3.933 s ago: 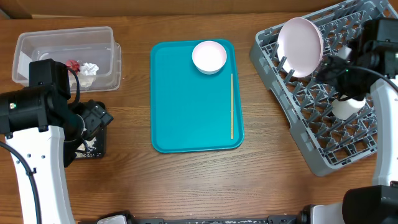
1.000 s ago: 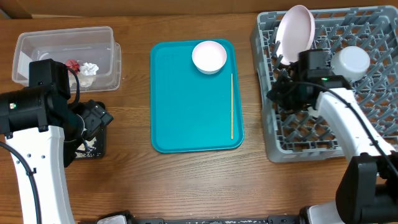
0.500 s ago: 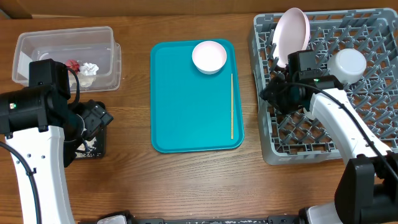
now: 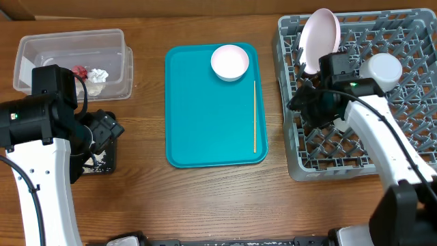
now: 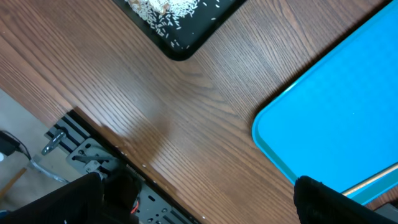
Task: Sort waste into correct bins and load items into the dishwasher
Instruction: 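Move the right gripper left over the pink saucer on the teal tray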
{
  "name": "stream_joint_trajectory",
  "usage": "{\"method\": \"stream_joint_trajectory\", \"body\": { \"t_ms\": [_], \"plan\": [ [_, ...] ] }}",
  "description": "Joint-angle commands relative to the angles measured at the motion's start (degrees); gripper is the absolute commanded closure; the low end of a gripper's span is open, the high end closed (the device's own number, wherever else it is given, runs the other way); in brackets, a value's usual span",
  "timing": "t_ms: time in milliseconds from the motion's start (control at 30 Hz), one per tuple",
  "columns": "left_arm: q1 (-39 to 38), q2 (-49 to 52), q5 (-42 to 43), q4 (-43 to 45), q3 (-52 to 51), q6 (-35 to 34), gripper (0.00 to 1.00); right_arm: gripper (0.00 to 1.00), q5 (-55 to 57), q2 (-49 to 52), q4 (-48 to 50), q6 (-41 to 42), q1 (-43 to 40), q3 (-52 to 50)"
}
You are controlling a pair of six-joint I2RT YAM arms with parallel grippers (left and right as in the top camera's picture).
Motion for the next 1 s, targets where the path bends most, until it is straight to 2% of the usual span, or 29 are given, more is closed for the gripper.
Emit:
{"method": "stream_joint_trajectory", "body": {
  "t_ms": [0,133,200,233,300,400,467,533,633,800,967],
  "plan": [
    [0.0,0.3,-1.0,0.0,-0.1,-0.3,0.0,0.27,-0.2,-5.4,-0.2,-1.2,-0.3,4.5],
    [0.0,0.3,-1.0,0.0,-0.1,-0.3,0.0,0.11,-5.5,-8.0,0.2,-5.2,-0.2,9.1],
    [0.0,0.3,-1.0,0.1,-0.1,-0.3,0.0,0.07,-9.0,-8.3,1.3,-8.4,0.1,11.4],
    [0.0,0.3,-1.0,0.2,-0.1,-0.3,0.0,0.0,-10.9,-8.3,2.3,-10.1,0.4,12.4],
    [0.0,0.3,-1.0,0.2,-0.1,-0.3,0.0,0.0,-17.3,-8.3,7.0,-14.0,1.5,13.4],
    [0.0,0.3,-1.0,0.2,-0.1,-0.3,0.0,0.0,-28.6,-8.2,14.0,-14.5,2.8,13.4],
    [0.0,0.3,-1.0,0.2,-0.1,-0.3,0.0,0.0,-31.5,-8.0,18.9,-14.5,3.5,13.4],
    [0.0,0.3,-1.0,0.2,-0.1,-0.3,0.0,0.05,-29.0,-7.5,22.6,-14.2,4.7,13.4],
    [0.0,0.3,-1.0,0.2,-0.1,-0.3,0.0,0.09,-18.3,-6.1,24.0,-13.1,7.9,13.4],
    [0.0,0.3,-1.0,0.2,-0.1,-0.3,0.0,0.1,-3.6,0.0,25.7,-17.7,15.7,13.7],
    [0.0,0.3,-1.0,0.2,-0.1,-0.3,0.0,0.1,8.1,11.7,20.2,-21.0,20.4,22.0]
  ]
}}
